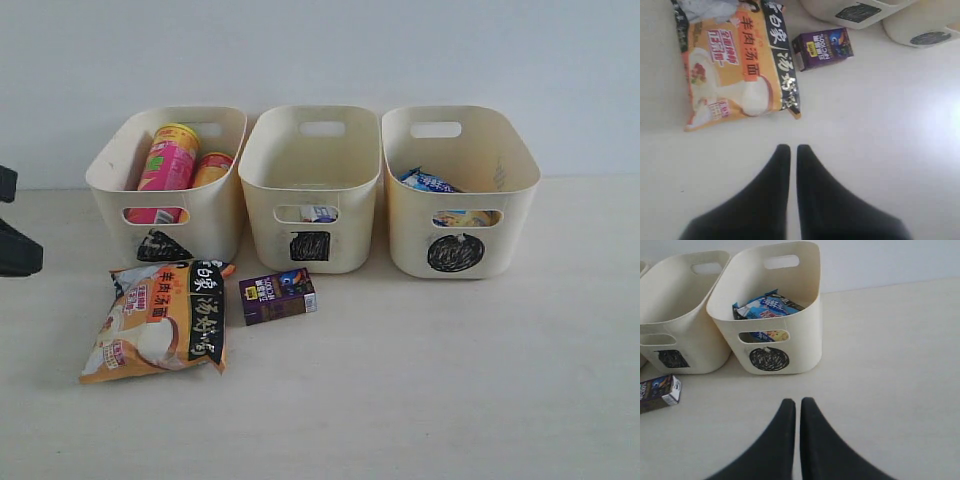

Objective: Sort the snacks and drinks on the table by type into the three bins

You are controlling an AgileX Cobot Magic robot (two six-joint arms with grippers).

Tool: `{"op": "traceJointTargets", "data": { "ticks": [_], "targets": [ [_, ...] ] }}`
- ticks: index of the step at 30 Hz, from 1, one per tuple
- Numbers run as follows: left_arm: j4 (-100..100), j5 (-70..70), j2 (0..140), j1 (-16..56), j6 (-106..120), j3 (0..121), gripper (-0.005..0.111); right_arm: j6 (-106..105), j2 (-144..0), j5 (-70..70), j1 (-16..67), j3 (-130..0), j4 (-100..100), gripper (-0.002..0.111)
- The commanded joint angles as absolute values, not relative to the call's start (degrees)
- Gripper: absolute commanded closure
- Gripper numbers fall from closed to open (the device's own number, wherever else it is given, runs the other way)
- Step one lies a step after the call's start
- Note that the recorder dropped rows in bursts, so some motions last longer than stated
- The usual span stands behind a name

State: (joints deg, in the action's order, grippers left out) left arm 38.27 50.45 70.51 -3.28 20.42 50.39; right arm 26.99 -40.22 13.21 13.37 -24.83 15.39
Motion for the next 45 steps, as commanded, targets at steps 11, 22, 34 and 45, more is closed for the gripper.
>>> {"op": "traceJointTargets", "data": {
  "ticks": [11,22,34,45],
  "targets": [
    [58.06,59.82,93.86,-15.10,34.08,57.76,0.061,25.19,-40.02,12.01,16.60,-24.54,15.48,0.108],
    [65.76,66.15,113.62,-20.00,44.81,64.31,0.025,24.94,-40.02,11.89,16.60,-24.54,15.48,0.108],
    [65.53,61.05,123.61,-20.09,49.66,70.02,0.017,24.95,-40.02,12.00,16.60,-24.54,15.48,0.108],
    [69.15,61.08,128.93,-16.84,55.11,70.02,0.017,24.95,-40.02,12.00,16.60,-24.54,15.48,0.108]
  ]
}}
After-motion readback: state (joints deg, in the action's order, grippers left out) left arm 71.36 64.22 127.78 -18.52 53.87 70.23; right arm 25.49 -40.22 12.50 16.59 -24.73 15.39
